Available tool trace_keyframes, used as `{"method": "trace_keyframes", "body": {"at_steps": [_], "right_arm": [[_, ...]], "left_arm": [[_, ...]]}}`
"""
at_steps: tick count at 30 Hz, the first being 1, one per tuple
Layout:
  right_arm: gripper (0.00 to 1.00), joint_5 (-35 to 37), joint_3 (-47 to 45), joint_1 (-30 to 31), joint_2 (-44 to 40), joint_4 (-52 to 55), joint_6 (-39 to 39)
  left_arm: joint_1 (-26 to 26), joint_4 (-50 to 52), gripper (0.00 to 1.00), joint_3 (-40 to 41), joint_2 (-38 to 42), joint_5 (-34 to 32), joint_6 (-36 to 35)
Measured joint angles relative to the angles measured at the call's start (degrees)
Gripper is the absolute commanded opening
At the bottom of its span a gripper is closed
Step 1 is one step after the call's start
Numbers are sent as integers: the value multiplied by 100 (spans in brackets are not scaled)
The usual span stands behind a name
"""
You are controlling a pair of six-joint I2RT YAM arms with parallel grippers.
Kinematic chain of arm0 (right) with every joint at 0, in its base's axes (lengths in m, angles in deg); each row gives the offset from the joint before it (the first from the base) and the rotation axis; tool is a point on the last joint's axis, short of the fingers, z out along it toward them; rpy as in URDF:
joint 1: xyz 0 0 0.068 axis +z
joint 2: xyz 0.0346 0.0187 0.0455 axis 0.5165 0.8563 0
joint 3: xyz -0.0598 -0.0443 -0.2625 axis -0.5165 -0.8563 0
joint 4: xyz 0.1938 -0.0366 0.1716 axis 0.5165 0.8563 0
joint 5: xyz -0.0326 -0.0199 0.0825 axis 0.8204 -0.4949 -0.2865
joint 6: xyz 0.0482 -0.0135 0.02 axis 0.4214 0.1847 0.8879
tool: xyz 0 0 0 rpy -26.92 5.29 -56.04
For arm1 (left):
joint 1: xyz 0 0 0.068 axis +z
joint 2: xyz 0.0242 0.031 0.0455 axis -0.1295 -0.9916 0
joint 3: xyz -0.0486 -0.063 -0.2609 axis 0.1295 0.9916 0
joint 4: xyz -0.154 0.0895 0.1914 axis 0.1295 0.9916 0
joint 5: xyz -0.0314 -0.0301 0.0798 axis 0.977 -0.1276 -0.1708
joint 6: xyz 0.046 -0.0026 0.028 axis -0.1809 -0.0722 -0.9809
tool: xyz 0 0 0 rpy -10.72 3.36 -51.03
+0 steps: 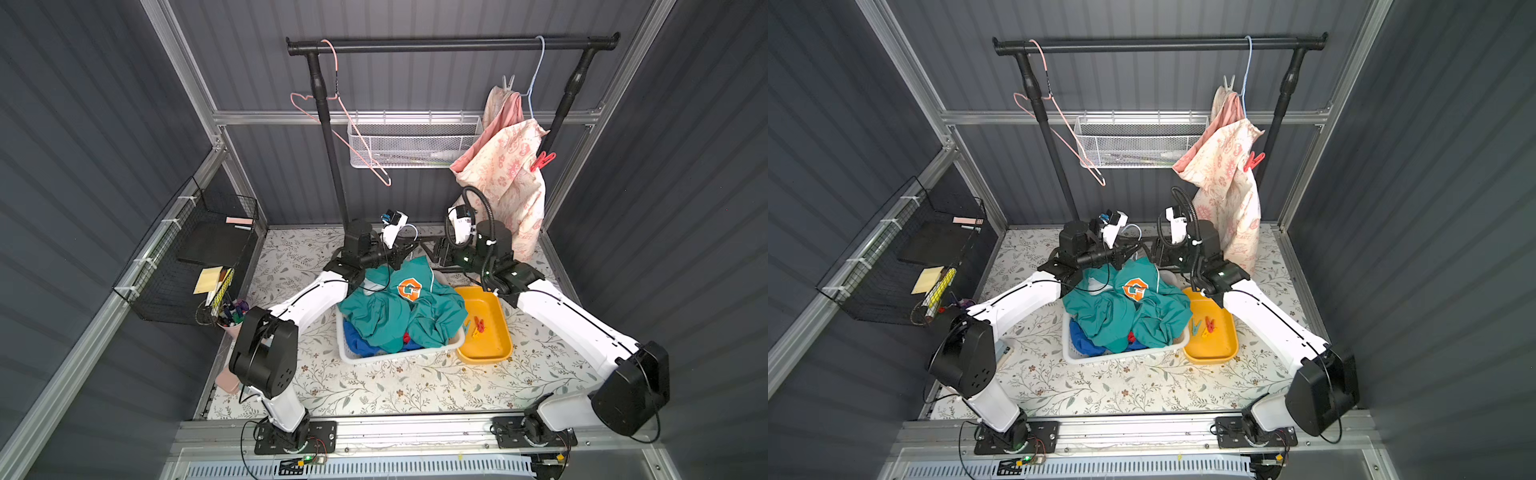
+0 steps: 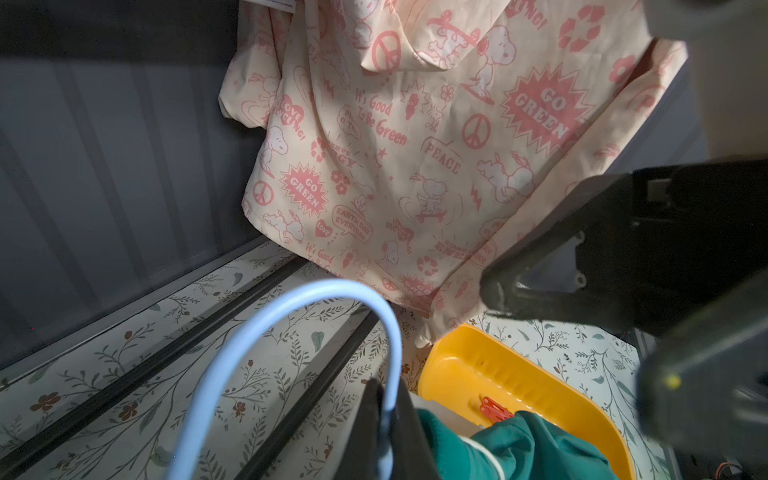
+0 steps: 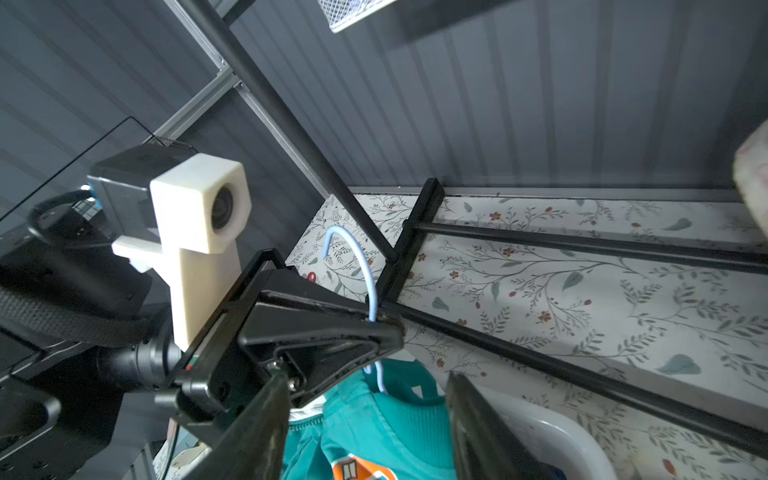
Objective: Remove the clothespins securing jackets to the hanger
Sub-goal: Adjust the hanger.
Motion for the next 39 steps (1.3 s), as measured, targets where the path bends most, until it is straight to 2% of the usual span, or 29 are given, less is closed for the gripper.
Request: {"method": "trace_keyframes", "body": {"at_steps": [7,14,24,27,29,34,39], "right_arm": [[43,26,166,87,334,-116,48],[23,138,365,87,562,-144,42],[3,153,439,70,658,-151,-96],[0,140,439,68,658,-129,-181],[0,118,439,66,658,-120,-232],[0,-138,461,28,658,-173,-267],[0,-570,474,-120,658,-302,-260]], "left_arm": [[-68,-66,0,33,13,2,0],[-136,-125,0,105,66,2,0],[-144,-133,0,107,66,0,22],[-144,-118,6,107,66,2,28],[-144,-79,19,107,83,-2,35],[-210,197,40,105,254,-15,90],[-166,417,52,105,540,-116,173]]}}
